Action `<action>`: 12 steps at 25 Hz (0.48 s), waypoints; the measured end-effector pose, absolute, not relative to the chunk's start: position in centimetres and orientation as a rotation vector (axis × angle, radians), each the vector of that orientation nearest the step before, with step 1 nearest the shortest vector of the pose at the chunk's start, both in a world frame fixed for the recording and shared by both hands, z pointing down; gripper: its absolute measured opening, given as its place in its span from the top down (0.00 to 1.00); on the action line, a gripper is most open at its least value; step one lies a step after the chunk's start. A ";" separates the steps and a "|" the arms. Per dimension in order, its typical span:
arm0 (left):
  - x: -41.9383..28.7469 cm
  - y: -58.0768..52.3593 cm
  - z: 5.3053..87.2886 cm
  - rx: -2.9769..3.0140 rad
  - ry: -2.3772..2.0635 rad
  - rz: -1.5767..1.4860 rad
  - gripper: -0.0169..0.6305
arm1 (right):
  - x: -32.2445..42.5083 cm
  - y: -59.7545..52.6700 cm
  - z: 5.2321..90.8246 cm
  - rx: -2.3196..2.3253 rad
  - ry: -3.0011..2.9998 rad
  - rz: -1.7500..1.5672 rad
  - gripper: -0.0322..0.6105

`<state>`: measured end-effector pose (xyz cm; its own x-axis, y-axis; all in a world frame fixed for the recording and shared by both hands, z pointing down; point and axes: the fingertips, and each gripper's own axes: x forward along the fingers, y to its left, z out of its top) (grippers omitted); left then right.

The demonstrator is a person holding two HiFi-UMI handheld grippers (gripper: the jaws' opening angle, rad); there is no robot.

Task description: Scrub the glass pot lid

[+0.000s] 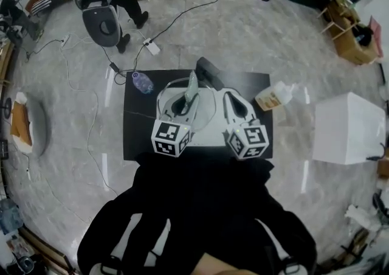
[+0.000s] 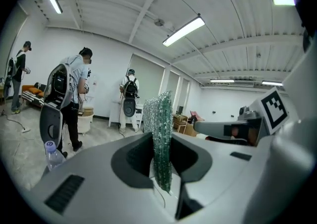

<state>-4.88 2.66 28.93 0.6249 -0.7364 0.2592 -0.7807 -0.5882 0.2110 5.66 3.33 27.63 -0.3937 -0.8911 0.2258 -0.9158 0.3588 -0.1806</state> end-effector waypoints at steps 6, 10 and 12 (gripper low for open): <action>-3.8 2.9 25.6 2.564 -1.319 0.150 0.86 | 6.6 3.1 25.1 1.614 -2.598 0.379 0.95; -3.7 2.9 24.2 2.562 -1.390 0.123 0.86 | 7.4 3.0 24.3 1.603 -2.633 0.353 0.95; -3.5 3.0 23.6 2.560 -1.414 0.112 0.86 | 7.9 3.0 23.8 1.603 -2.643 0.337 0.95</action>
<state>-3.55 3.02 23.64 0.5353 -0.8275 0.1693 -0.8438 -0.5153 0.1496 7.90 3.03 23.75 -0.4681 -0.8726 0.1395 -0.8797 0.4451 -0.1676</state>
